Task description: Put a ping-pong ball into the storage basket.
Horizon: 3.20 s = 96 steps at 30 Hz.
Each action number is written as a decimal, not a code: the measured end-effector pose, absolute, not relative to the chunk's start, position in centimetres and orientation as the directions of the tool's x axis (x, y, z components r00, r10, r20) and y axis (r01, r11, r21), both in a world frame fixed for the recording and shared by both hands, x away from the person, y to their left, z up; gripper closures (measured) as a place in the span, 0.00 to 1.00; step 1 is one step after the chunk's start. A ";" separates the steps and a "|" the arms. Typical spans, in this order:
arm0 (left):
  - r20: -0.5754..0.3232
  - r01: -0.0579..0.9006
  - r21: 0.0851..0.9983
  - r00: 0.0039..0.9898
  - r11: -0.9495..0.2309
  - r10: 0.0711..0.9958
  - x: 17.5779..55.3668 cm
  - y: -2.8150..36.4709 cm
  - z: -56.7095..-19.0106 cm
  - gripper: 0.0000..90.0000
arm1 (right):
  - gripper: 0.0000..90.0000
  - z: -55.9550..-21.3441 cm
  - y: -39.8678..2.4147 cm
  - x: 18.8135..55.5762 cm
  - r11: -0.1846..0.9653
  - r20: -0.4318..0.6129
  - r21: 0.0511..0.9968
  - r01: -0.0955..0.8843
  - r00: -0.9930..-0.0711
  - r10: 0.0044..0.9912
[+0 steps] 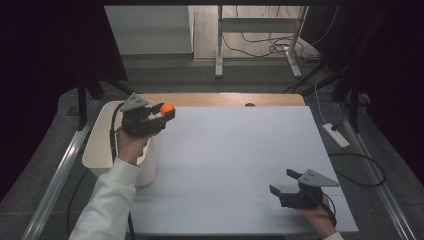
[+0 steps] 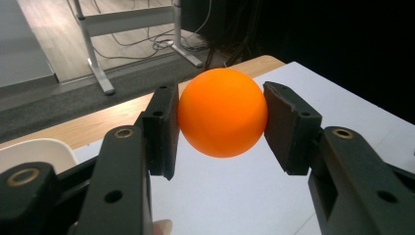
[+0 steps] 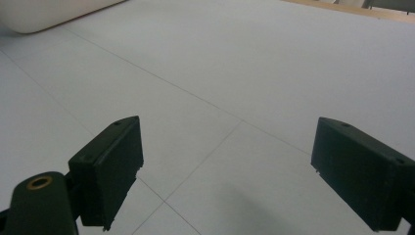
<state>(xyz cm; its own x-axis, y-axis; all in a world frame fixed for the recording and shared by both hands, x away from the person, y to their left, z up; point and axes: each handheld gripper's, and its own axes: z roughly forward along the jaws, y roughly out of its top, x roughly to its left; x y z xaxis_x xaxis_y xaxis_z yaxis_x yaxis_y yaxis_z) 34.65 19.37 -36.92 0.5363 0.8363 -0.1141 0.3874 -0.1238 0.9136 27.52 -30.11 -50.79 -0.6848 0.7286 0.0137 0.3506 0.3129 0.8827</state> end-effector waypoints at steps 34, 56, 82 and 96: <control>-0.107 0.436 0.895 0.422 -0.098 0.900 35.2 23.2 -36.9 0.56 | 0.13 -50.8 -30.0 27.7 0.317 0.010 0.882 0.349 -0.686 0.728; -0.086 0.475 0.874 0.356 -0.101 0.931 34.7 25.9 -36.9 0.56 | 0.13 -50.9 -29.9 27.7 0.319 0.009 0.881 0.350 -0.685 0.728; -0.060 0.598 0.789 0.304 -0.142 0.951 36.6 27.0 -38.2 0.56 | 0.14 -50.8 -30.0 27.7 0.317 0.007 0.881 0.351 -0.680 0.734; -0.045 0.611 0.774 0.310 -0.163 0.950 36.6 26.8 -38.3 0.56 | 0.14 -50.8 -30.0 27.7 0.316 0.007 0.881 0.351 -0.679 0.734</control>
<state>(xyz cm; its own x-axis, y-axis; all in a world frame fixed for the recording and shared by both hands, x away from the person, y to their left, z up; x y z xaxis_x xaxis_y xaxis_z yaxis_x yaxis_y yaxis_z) 36.57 26.81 -38.30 0.3102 0.9496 -0.0445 0.6112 -0.1634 0.7744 27.73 -29.96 -50.84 -0.6789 0.7342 0.0071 0.3512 0.3162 0.8813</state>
